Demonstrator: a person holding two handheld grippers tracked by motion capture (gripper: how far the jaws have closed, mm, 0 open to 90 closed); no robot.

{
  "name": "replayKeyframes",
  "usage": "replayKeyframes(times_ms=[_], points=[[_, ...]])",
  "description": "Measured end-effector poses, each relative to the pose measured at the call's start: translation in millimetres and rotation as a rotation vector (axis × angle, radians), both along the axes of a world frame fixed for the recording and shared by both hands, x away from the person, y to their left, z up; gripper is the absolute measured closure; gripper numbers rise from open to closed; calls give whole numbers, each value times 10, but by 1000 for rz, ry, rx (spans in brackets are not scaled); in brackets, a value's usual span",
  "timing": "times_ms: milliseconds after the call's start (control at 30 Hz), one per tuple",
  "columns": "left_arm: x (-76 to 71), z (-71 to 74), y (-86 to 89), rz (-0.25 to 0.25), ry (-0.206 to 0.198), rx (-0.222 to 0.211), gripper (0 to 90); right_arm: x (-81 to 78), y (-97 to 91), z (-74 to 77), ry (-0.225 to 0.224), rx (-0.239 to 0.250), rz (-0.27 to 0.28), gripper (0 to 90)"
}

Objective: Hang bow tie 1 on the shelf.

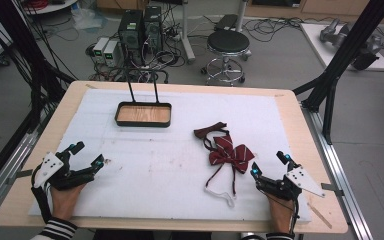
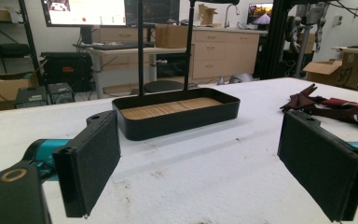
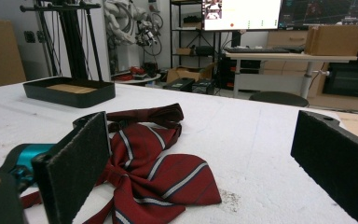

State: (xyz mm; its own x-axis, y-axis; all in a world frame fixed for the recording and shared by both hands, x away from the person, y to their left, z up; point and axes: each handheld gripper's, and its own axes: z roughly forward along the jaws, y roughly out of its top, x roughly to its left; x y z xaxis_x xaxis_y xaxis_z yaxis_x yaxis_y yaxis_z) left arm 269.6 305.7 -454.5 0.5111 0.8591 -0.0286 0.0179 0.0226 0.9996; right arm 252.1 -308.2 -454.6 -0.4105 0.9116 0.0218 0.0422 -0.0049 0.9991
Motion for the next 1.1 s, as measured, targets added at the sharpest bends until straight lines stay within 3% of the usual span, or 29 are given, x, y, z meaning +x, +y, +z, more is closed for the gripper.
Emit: replayKeyframes(times_ms=[233,533,833,933,1100], points=[[-5,0,-3,2,-5,4,135,-13,16,-1,-11,-11,-34,37],[-7,0,-8,-1,-7,6,135,-9,18,2,-10,-13,-34,37],[-9,0,-11,0,-8,11,135,17,23,16,23,-20,-15,37],[-10,0,-11,1,-9,11,135,41,19,45,46,-32,1,37],[-10,0,-11,1,-9,11,135,31,0,186,18,-36,15,36]])
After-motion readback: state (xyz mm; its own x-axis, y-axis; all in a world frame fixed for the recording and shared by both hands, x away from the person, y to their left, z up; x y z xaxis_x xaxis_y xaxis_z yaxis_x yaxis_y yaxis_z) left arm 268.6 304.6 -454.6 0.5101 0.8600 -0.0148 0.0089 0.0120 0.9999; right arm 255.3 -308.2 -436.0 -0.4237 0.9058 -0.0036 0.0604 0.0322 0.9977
